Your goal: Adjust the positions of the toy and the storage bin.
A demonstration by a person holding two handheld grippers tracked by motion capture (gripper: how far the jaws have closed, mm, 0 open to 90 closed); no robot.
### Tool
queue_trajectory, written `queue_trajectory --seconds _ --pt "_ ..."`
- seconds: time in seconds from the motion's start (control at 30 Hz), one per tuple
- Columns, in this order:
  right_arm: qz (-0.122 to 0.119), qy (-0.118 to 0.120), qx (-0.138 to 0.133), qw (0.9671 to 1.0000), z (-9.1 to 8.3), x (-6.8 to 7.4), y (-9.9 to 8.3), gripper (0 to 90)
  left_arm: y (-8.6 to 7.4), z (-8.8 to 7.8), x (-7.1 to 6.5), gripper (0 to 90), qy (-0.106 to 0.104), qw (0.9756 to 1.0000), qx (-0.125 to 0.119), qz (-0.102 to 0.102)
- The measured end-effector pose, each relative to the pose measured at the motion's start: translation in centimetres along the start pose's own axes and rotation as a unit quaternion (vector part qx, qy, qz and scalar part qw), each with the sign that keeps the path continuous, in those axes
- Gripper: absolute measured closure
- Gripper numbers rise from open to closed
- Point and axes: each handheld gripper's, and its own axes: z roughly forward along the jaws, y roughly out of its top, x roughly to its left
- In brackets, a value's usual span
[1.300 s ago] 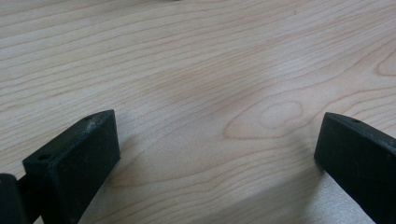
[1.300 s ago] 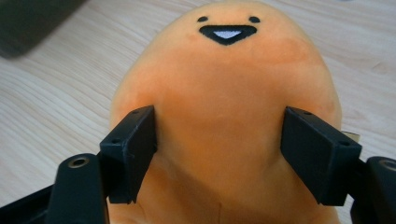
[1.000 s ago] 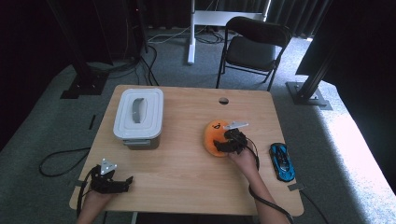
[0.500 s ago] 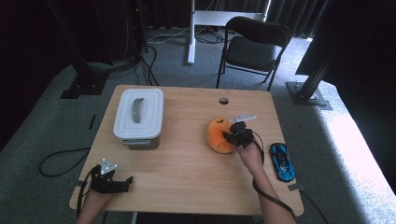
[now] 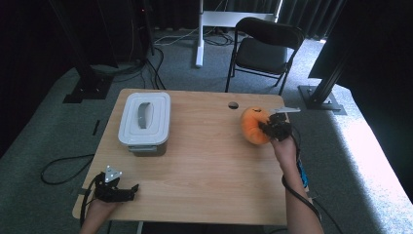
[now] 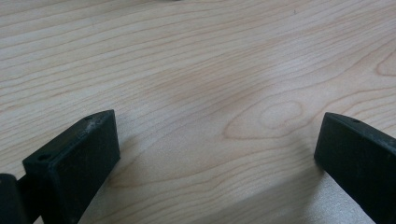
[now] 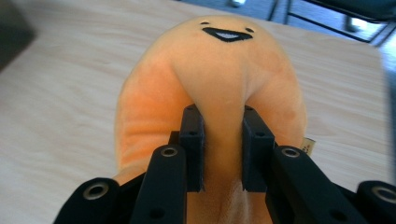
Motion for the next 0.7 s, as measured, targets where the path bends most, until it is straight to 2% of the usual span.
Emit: queue_trajectory --seconds 0.23,0.33,0.47,0.57,0.63,0.7 --pt "0.01 -0.049 0.015 0.9986 0.5 -3.4 0.5 74.3 0.0 0.0 0.0 0.5 0.0 1.0 0.0 0.0" --pt "0.025 -0.062 0.024 0.9975 1.0 -4.6 0.3 74.2 0.0 0.0 0.0 0.5 0.0 1.0 0.0 0.0" --pt "0.035 -0.072 0.039 0.996 1.8 -6.0 -0.5 73.8 0.0 0.0 0.0 0.5 0.0 1.0 0.0 0.0" --pt "0.044 -0.071 0.052 0.9951 2.5 -6.7 -1.3 73.4 0.0 0.0 0.0 0.4 0.0 1.0 0.0 0.0" --pt "0.049 -0.07 0.071 0.9938 3.4 -7.0 -2.1 72.9 0.0 0.0 0.0 0.5 0.0 1.0 0.0 0.0" --pt "0.059 -0.065 0.062 0.9943 3.6 -7.1 -2.8 71.0 0.0 0.0 0.0 0.4 0.0 1.0 0.001 0.0"
